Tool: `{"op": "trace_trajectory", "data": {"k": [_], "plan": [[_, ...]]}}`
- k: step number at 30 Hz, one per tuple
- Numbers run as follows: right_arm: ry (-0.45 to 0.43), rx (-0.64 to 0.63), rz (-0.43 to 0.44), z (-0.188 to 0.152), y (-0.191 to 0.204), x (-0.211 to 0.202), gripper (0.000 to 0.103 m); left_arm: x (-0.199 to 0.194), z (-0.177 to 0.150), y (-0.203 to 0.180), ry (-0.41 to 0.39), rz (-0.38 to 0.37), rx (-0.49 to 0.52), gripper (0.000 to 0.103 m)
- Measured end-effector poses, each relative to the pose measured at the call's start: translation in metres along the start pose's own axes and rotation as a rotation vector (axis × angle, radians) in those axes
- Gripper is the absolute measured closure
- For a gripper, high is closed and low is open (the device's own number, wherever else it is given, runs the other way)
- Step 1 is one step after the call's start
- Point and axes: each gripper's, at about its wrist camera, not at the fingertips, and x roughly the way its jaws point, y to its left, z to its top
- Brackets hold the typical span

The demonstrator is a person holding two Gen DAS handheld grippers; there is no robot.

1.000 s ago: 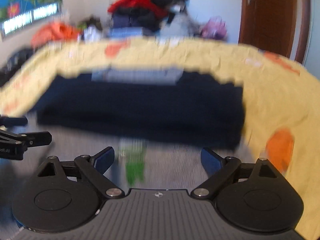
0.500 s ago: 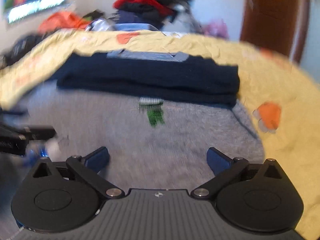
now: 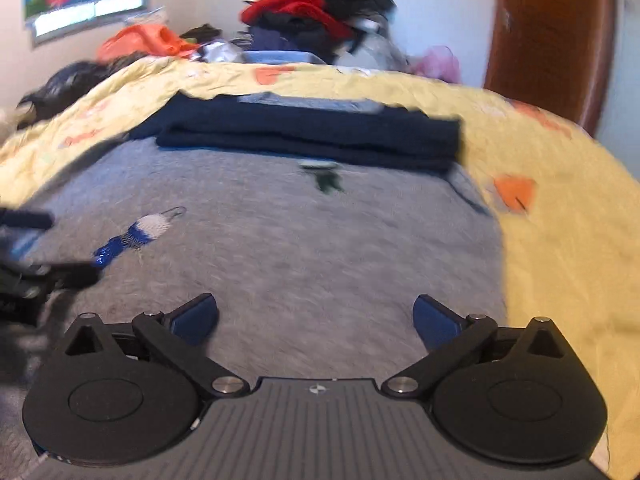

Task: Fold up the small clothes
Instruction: 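Move both grippers back to the sweater hem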

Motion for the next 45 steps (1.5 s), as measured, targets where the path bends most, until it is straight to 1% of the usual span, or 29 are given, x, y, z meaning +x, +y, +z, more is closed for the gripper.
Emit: {"op": "trace_trajectory", "data": {"k": [2,3,5,6,7,9,10,11,12,13,14,18,20,21,22,23,24,26,28,29,30,34,36,37,39,41,42,43,45], "plan": [[0.003,0.055,-0.042,-0.003,-0.024,-0.007,0.001,-0.006,-0.006,0.017,0.002,0.011,-0.025,0.0],[0.015,0.058,-0.074,-0.004,-0.029,-0.009,0.001,-0.008,-0.006,0.019,0.01,0.023,-0.028,0.0],[0.043,0.057,-0.117,-0.001,-0.022,-0.017,0.001,-0.012,-0.003,0.014,0.029,0.059,-0.035,0.0],[0.044,0.072,-0.093,0.001,-0.017,-0.022,0.001,-0.015,-0.002,0.008,0.033,0.066,-0.045,0.0],[0.03,0.078,-0.043,0.001,-0.008,-0.028,0.001,-0.019,-0.002,0.001,0.028,0.044,-0.05,0.0],[0.026,0.039,0.035,-0.003,0.015,-0.034,0.0,-0.025,-0.007,-0.012,0.015,-0.007,-0.041,0.0],[0.046,0.002,0.047,-0.008,0.027,-0.032,0.001,-0.024,-0.012,-0.019,0.025,-0.002,-0.02,0.0],[0.073,-0.044,0.039,-0.017,0.036,-0.03,0.001,-0.024,-0.019,-0.025,0.024,0.017,0.001,0.0],[0.024,-0.065,0.026,-0.027,0.038,-0.034,0.0,-0.03,-0.026,-0.025,-0.007,0.026,0.008,0.0],[0.014,-0.061,0.033,-0.032,0.034,-0.038,0.0,-0.034,-0.032,-0.021,-0.013,0.02,0.01,0.0],[0.021,-0.028,0.041,-0.03,0.025,-0.039,0.0,-0.038,-0.036,-0.015,-0.009,0.011,-0.002,0.0],[0.039,0.014,-0.025,-0.036,-0.008,-0.053,0.001,-0.055,-0.051,0.006,0.0,0.026,-0.028,0.0],[0.068,0.034,-0.061,-0.035,-0.005,-0.061,0.001,-0.059,-0.048,0.003,0.031,0.041,-0.04,0.0],[0.065,0.053,-0.065,-0.032,-0.001,-0.066,0.001,-0.06,-0.045,0.0,0.042,0.04,-0.049,0.0],[0.045,0.062,-0.034,-0.031,0.006,-0.074,0.001,-0.061,-0.043,-0.005,0.045,0.018,-0.053,0.0],[0.027,0.06,0.019,-0.031,0.015,-0.077,0.001,-0.063,-0.043,-0.011,0.039,-0.006,-0.045,0.0],[0.026,0.046,0.062,-0.032,0.025,-0.08,0.0,-0.065,-0.045,-0.019,0.035,-0.018,-0.023,0.0],[0.054,-0.016,0.104,-0.037,0.045,-0.079,0.001,-0.067,-0.053,-0.03,0.042,-0.009,0.041,0.0],[0.109,-0.1,0.079,-0.051,0.059,-0.07,0.001,-0.071,-0.061,-0.025,0.037,-0.027,0.037,0.0],[0.067,-0.102,0.086,-0.06,0.056,-0.075,0.0,-0.074,-0.064,-0.018,0.042,-0.04,0.025,0.0],[0.062,-0.092,0.092,-0.064,0.049,-0.077,0.0,-0.077,-0.066,-0.013,0.043,-0.034,0.033,0.0],[0.094,-0.043,0.037,-0.069,0.024,-0.089,0.001,-0.089,-0.071,0.001,0.069,-0.015,0.017,0.0],[0.122,-0.023,0.012,-0.062,0.022,-0.09,0.001,-0.095,-0.066,-0.003,0.059,-0.023,0.01,0.0],[0.123,-0.012,0.007,-0.058,0.026,-0.092,0.001,-0.097,-0.063,-0.008,0.04,-0.051,0.011,0.0],[0.103,-0.009,0.037,-0.055,0.038,-0.095,0.001,-0.1,-0.062,-0.02,0.02,-0.093,0.029,0.0],[0.109,-0.037,0.052,-0.057,0.051,-0.092,0.001,-0.093,-0.065,-0.033,0.053,-0.077,0.074,0.0],[0.126,-0.058,0.037,-0.061,0.057,-0.087,0.0,-0.089,-0.07,-0.036,0.078,-0.06,0.09,0.0],[0.12,-0.067,0.024,-0.065,0.059,-0.087,0.0,-0.091,-0.074,-0.033,0.068,-0.069,0.066,0.0],[0.086,-0.033,0.035,-0.073,0.049,-0.093,0.0,-0.092,-0.078,-0.023,0.075,-0.065,0.032,0.0]]}}
